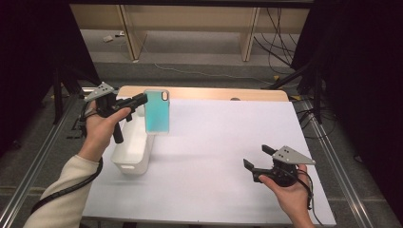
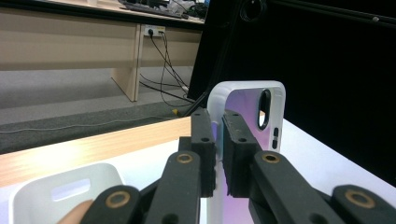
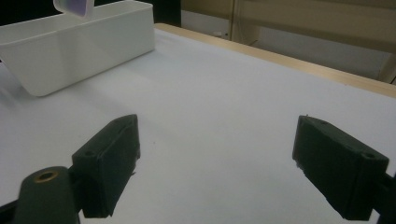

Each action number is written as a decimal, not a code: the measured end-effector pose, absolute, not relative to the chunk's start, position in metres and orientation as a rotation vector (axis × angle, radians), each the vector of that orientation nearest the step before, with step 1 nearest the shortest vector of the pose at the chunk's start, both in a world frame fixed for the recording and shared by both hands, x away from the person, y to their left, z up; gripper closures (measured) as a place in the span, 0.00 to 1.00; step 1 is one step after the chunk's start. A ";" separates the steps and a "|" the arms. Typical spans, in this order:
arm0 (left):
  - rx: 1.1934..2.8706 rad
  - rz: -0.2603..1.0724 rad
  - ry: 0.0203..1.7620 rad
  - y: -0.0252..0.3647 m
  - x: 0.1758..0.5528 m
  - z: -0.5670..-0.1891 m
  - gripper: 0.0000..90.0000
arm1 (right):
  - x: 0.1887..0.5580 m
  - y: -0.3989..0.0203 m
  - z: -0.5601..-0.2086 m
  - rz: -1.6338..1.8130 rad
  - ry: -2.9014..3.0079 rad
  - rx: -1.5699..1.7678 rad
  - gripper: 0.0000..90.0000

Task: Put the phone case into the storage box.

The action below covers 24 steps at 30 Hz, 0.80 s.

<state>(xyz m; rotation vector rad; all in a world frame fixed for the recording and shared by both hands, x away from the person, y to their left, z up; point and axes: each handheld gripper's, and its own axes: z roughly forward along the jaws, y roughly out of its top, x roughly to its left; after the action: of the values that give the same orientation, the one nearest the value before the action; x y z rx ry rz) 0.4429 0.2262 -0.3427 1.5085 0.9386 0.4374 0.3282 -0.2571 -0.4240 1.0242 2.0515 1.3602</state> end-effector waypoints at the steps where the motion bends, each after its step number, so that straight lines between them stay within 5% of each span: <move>1: 1.508 0.438 0.940 0.227 0.443 -0.343 0.93 | 0.328 -0.257 -0.424 1.361 2.052 1.024 0.18; 24: 1.504 0.452 0.946 0.240 0.451 -0.339 0.93 | 0.329 -0.256 -0.425 1.365 2.048 1.019 0.18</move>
<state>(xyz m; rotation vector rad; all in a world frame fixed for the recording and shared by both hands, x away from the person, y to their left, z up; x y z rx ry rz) 0.4506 0.2399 -0.3387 1.5036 0.9465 0.4522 0.3291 -0.2562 -0.4254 1.0189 2.0482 1.3646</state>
